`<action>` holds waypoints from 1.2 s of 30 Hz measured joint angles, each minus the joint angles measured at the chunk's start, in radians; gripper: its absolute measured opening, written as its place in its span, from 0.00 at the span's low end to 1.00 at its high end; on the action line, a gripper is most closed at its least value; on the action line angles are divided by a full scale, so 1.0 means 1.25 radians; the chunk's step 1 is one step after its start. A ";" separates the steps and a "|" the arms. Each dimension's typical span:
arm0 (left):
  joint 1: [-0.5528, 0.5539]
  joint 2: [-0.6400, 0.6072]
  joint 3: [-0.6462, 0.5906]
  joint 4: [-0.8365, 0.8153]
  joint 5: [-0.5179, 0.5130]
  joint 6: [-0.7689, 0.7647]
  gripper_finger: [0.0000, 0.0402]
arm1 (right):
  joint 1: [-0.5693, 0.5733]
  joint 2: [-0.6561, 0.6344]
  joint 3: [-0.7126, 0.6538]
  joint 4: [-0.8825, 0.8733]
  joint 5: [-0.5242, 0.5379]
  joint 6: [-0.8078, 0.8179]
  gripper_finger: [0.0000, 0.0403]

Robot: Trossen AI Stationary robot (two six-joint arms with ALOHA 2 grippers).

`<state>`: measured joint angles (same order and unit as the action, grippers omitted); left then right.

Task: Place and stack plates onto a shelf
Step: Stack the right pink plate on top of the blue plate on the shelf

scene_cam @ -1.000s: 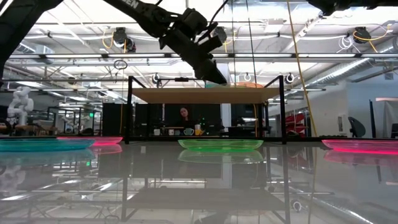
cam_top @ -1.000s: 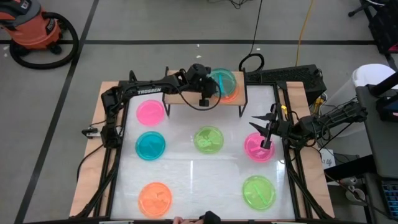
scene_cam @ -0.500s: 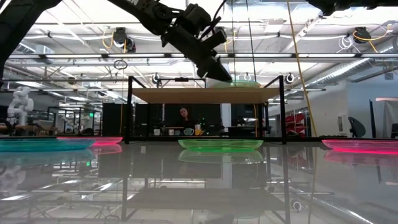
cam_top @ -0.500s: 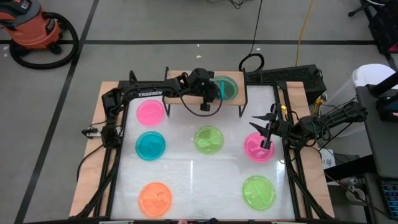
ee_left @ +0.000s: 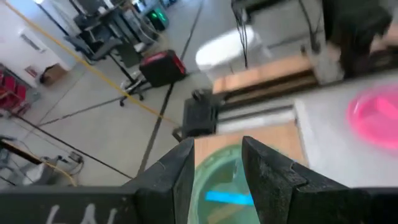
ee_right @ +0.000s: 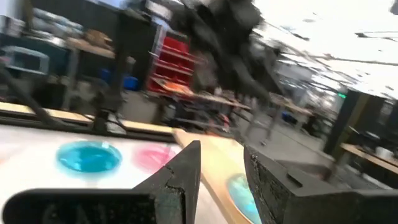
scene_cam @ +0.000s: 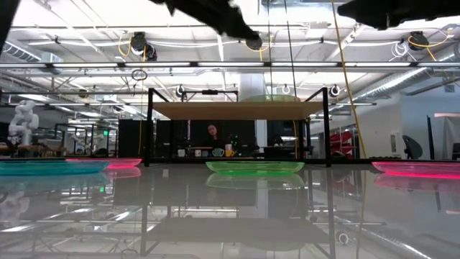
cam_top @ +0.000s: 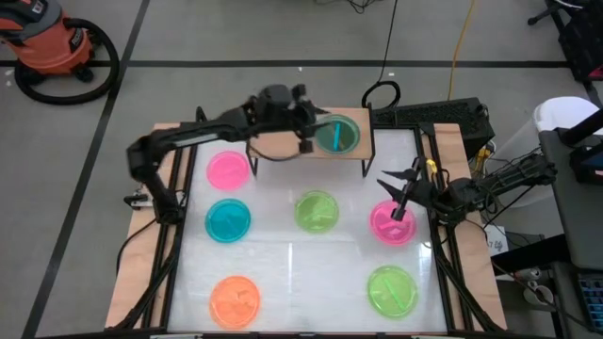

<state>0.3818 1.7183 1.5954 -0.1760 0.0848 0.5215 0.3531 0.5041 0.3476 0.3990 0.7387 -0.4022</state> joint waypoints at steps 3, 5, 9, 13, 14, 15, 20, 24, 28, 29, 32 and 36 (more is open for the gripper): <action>-0.010 -0.089 0.000 -0.081 0.017 -0.038 0.35 | 0.001 0.000 0.005 -0.047 0.017 0.011 0.26; -0.030 -0.147 0.000 -0.130 0.019 -0.042 0.35 | 0.001 0.010 0.032 -0.149 0.016 0.053 0.26; -0.097 -0.261 -0.046 -0.135 0.020 -0.039 0.30 | 0.000 0.064 0.115 -0.393 0.016 0.210 0.26; -0.179 -0.373 -0.184 -0.019 0.019 -0.052 0.24 | -0.001 0.132 0.175 -0.500 -0.017 0.306 0.26; -0.199 -0.400 -0.227 0.008 0.018 -0.058 0.23 | -0.001 0.150 0.186 -0.514 -0.039 0.321 0.26; -0.218 -0.424 -0.273 0.041 0.018 -0.062 0.23 | -0.002 0.171 0.197 -0.531 -0.063 0.337 0.26; -0.295 -0.514 -0.514 0.259 -0.004 -0.100 0.23 | -0.023 0.277 0.249 -0.669 -0.142 0.476 0.26; -0.332 -0.552 -0.672 0.435 -0.037 -0.140 0.23 | -0.034 0.351 0.251 -0.760 -0.246 0.579 0.26; -0.345 -0.559 -0.780 0.566 -0.048 -0.153 0.23 | -0.034 0.408 0.251 -0.817 -0.352 0.673 0.26; -0.346 -0.559 -0.798 0.584 -0.050 -0.153 0.23 | -0.031 0.421 0.251 -0.826 -0.378 0.691 0.26; -0.346 -0.559 -0.838 0.613 -0.064 -0.147 0.23 | -0.017 0.453 0.251 -0.833 -0.454 0.735 0.26; -0.346 -0.559 -0.845 0.620 -0.098 -0.155 0.23 | 0.012 0.492 0.251 -0.833 -0.498 0.781 0.26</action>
<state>-0.0509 1.0195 0.5396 0.5994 -0.0373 0.3273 0.3683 1.1186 0.6609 -0.6422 0.1159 0.5736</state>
